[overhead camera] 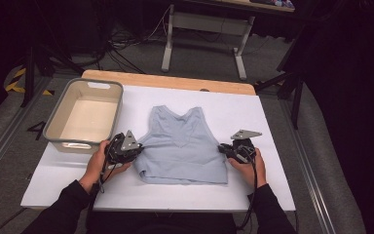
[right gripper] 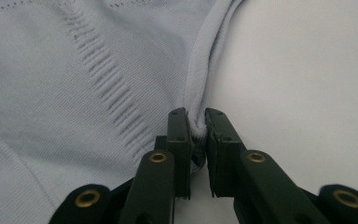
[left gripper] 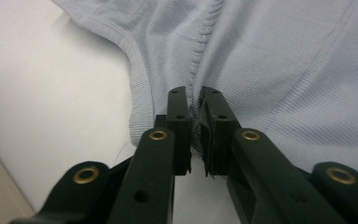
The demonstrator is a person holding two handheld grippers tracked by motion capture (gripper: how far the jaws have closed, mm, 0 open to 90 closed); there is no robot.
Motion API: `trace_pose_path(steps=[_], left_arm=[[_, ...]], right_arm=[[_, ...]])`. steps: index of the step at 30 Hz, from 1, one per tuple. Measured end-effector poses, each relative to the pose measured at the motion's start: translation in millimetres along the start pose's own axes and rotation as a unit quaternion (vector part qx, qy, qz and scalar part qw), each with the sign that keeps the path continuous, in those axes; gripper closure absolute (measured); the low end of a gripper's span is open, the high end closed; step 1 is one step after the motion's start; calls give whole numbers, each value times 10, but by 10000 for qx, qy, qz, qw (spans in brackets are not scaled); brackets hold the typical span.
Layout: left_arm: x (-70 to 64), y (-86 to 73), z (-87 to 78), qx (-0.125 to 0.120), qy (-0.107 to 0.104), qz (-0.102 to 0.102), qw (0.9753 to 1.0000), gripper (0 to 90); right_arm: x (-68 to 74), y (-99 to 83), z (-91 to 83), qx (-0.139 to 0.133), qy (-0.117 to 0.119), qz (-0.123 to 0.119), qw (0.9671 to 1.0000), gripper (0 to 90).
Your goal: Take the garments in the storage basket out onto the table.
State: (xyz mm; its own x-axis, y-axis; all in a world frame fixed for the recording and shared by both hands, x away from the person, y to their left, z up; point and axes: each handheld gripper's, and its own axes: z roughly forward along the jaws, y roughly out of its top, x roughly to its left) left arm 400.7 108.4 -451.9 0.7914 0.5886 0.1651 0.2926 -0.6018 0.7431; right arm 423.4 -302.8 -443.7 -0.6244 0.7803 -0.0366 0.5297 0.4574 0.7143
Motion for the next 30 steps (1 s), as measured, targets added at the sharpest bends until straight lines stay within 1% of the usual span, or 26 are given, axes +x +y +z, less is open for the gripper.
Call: trace_pose_path(steps=[1, 2, 3, 5, 6, 7, 8, 9, 10, 12, 13, 15, 17, 19, 20, 24, 26, 28, 30], left_arm=[[-2, -3, -29, -78, 9, -26, 10000, 740], [-6, -11, -61, -155, -46, -73, 9998, 700], [-15, -26, -106, -245, -64, -138, 9996, 669], [-36, -64, -195, -391, -83, -179, 9990, 584], [-47, -84, -228, -410, -99, -198, 9989, 570], [-57, -117, -251, -422, -87, -266, 9987, 532], [-64, -139, -255, -413, -110, -348, 9985, 476], [-66, -168, -252, -374, -224, -437, 9981, 442], [-75, -198, -247, -341, -290, -494, 9978, 411], [-86, -253, -220, -297, -404, -656, 9966, 355], [-91, -272, -195, -234, -479, -675, 9963, 344], [-112, -274, -163, -157, -464, -649, 9967, 307], [-138, -267, -139, -126, -488, -652, 9966, 284], [-149, -267, -119, -68, -494, -646, 9967, 285], [-152, -271, -101, -34, -510, -668, 9965, 284], [-149, -272, -63, 82, -528, -721, 9960, 283], [-135, -270, -52, 128, -576, -797, 9951, 283], [-123, -272, -48, 140, -670, -833, 9942, 310], [-116, -271, -48, 128, -800, -832, 9932, 384]], right_arm=[[8, -5, 3, -22, -34, -57, 10000, 798], [18, -6, 0, -65, -85, -94, 9999, 786], [28, -6, -14, -184, -172, -172, 9995, 790], [47, 0, -58, -416, -302, -240, 9984, 801], [53, 1, -72, -512, -290, -244, 9980, 804], [61, -1, -80, -614, -286, -284, 9973, 807], [77, 1, -89, -684, -332, -374, 9964, 809], [86, 3, -93, -726, -332, -440, 9958, 810], [99, 7, -100, -810, -300, -518, 9949, 813], [119, 18, -104, -849, -321, -586, 9941, 813], [126, 19, -101, -856, -311, -614, 9939, 813], [144, 23, -106, -927, -291, -689, 9929, 802], [156, 36, -116, -1024, -258, -734, 9917, 791], [176, 50, -120, -1089, -254, -772, 9907, 764], [193, 59, -121, -1152, -231, -827, 9896, 757], [246, 89, -96, -1204, -166, -934, 9882, 715], [264, 102, -75, -1200, -139, -982, 9878, 714], [280, 112, -53, -1187, -57, -1005, 9878, 709], [298, 120, -22, -1100, -11, -1049, 9884, 709]])
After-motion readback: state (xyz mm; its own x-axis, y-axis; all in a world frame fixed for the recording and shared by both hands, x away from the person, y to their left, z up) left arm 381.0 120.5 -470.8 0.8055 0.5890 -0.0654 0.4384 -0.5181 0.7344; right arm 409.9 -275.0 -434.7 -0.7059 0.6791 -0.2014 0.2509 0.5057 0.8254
